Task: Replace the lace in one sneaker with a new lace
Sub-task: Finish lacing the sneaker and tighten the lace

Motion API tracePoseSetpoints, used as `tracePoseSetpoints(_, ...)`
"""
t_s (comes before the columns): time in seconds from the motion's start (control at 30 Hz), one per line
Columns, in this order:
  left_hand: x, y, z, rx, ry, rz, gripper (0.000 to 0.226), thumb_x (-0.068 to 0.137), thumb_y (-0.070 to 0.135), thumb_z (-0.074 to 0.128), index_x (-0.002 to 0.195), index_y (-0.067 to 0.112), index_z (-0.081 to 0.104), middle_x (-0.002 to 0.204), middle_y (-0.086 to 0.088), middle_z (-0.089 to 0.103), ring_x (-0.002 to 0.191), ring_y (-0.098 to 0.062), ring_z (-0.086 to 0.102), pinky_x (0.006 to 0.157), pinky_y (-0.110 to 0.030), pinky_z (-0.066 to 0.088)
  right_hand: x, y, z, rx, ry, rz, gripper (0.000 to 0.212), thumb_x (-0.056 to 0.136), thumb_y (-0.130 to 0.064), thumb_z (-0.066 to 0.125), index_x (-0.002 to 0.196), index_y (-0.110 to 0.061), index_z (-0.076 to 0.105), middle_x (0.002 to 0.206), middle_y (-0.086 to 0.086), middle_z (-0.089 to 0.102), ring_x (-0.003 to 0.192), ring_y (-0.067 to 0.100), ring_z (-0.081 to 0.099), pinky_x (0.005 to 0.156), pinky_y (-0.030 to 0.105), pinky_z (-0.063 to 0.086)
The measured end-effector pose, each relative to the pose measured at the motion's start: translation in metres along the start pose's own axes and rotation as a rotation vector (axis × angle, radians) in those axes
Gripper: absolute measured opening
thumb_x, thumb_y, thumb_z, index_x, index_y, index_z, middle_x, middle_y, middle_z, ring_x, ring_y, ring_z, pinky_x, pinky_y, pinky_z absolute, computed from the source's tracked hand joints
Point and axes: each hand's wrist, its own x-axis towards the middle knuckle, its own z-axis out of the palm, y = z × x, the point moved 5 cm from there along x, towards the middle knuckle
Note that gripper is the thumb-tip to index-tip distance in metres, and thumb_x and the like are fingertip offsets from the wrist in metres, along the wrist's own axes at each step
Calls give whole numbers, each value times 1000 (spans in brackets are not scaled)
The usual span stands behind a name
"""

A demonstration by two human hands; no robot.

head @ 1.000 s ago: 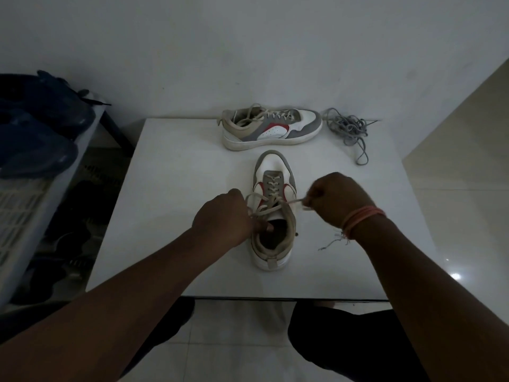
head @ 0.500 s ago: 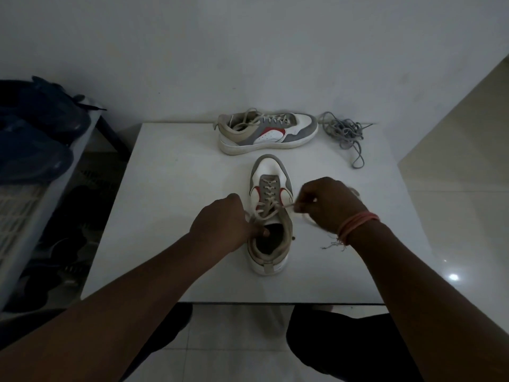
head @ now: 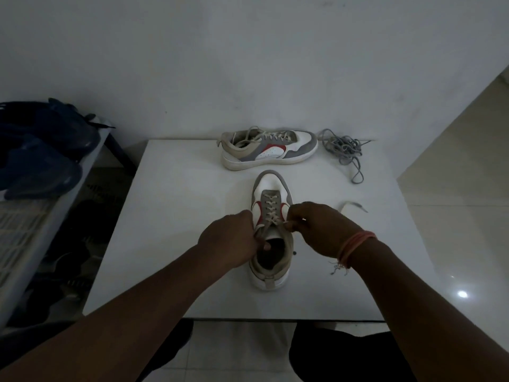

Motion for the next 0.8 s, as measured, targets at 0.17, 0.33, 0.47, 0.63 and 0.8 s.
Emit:
tracePoseSetpoints(0.17, -1, 9, 3, 18, -3, 52, 41, 92, 47, 66, 117, 18, 49, 113, -8, 66, 87, -25, 58, 71, -31, 38, 1, 27, -14, -52, 121, 233, 16, 94, -28, 64, 86, -17, 71, 92, 3, 70, 88, 20, 64, 81, 32, 52)
tracePoseSetpoints(0.33, 2, 8, -11, -70, -76, 70, 27, 96, 47, 60, 95, 21, 54, 107, -8, 66, 91, -26, 60, 70, -31, 40, -10, 5, -9, -45, -79, 150, 29, 99, -34, 57, 100, -9, 70, 100, 8, 68, 94, 25, 64, 82, 35, 52)
tracePoseSetpoints(0.47, 5, 6, -16, -259, -42, 43, 18, 102, 30, 51, 97, 17, 63, 106, -9, 67, 94, -26, 64, 65, -29, 42, -12, -9, -9, 121, -63, 98, 36, 102, -41, 50, 98, -8, 64, 95, 10, 67, 88, 24, 63, 80, 38, 53)
tracePoseSetpoints(0.63, 6, 7, -3, -661, -28, -161, 34, 104, 32, 44, 108, 8, 67, 99, -18, 67, 90, -32, 65, 70, -31, 44, -7, -9, 4, 239, 40, 142, 29, 103, -33, 48, 89, -15, 64, 86, 1, 63, 75, 15, 58, 68, 28, 46)
tracePoseSetpoints(0.8, 1, -6, 4, -883, -30, -313, 34, 90, 41, 56, 70, 15, 54, 61, -4, 45, 51, -19, 37, 55, -26, 30, -8, -1, -1, 131, 232, 220, 27, 98, -31, 55, 76, -21, 68, 78, 0, 67, 78, 19, 62, 70, 31, 47)
